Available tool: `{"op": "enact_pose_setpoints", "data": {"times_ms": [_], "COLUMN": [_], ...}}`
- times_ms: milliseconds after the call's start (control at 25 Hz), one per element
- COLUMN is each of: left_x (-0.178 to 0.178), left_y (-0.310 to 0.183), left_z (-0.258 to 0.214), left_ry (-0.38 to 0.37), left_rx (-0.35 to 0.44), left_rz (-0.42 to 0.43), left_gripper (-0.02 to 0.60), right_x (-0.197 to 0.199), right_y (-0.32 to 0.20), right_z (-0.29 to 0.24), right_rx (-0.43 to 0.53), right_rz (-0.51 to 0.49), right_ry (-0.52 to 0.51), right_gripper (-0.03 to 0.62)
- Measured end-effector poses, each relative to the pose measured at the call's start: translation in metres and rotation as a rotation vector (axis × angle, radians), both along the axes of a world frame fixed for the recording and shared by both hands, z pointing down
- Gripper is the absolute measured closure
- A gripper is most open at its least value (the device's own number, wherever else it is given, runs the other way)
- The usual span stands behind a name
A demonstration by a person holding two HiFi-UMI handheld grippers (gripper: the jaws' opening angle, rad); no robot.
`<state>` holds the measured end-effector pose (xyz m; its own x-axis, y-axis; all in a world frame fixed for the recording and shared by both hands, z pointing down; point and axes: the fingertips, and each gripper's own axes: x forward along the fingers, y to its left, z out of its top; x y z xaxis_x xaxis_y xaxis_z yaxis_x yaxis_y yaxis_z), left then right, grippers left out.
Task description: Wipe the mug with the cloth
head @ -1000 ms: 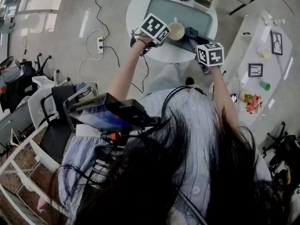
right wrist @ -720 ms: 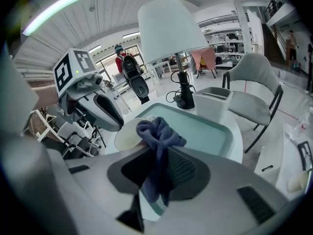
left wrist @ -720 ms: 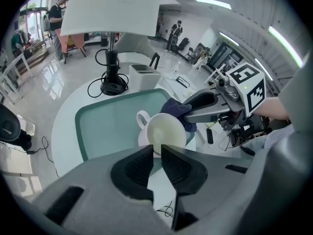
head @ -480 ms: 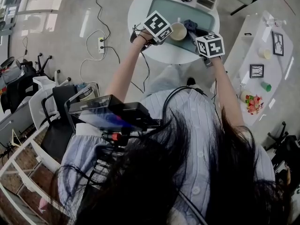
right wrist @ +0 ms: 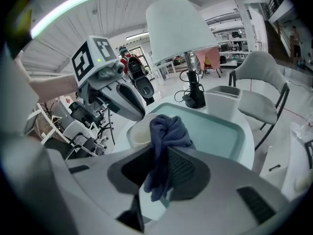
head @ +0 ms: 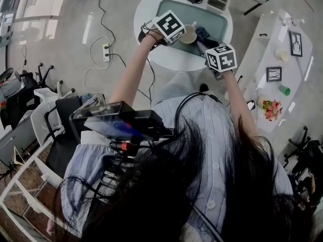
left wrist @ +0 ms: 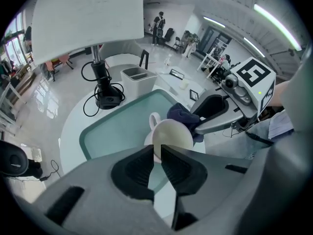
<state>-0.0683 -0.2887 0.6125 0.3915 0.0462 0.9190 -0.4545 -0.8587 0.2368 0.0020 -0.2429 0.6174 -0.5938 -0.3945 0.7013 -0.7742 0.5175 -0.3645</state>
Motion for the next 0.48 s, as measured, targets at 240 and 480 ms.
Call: {"op": "enact_pose_setpoints", "data": {"times_ms": [240,480], "left_x": [0.006,0.015], "left_y": [-0.018,-0.018], "left_z": [-0.001,0.015], "left_ry": [-0.005,-0.019], "left_rx": [0.033,0.085], "left_rz": [0.043,0.199], "left_gripper": [0.525,0.538], "right_x": [-0.008,0.000], "right_y": [0.011,0.000], "right_z": [0.002,0.005], "right_rx": [-0.018,-0.020], "right_rz": [0.000,0.037], "right_ry": [-0.008,0.018], "right_gripper": [0.488,0.490]}}
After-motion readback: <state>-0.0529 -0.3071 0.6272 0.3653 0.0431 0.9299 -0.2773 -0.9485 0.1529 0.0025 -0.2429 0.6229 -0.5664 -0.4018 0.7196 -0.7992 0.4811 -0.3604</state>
